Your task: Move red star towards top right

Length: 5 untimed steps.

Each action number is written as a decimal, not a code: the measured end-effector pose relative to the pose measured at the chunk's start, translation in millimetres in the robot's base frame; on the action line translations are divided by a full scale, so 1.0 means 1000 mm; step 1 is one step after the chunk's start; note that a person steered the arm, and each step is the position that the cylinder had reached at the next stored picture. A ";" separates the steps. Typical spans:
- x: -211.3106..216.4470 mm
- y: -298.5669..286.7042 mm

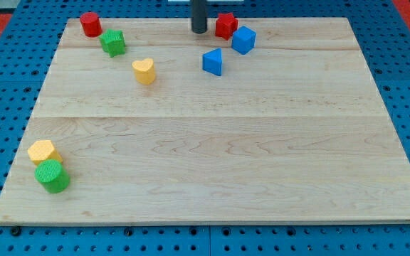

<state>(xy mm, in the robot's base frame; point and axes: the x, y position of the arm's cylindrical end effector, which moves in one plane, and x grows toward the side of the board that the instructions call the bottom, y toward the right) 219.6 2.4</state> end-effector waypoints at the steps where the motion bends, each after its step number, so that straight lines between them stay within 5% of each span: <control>1: 0.000 0.054; 3: -0.027 0.026; 5: -0.027 0.115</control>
<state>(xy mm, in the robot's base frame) 192.7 117.3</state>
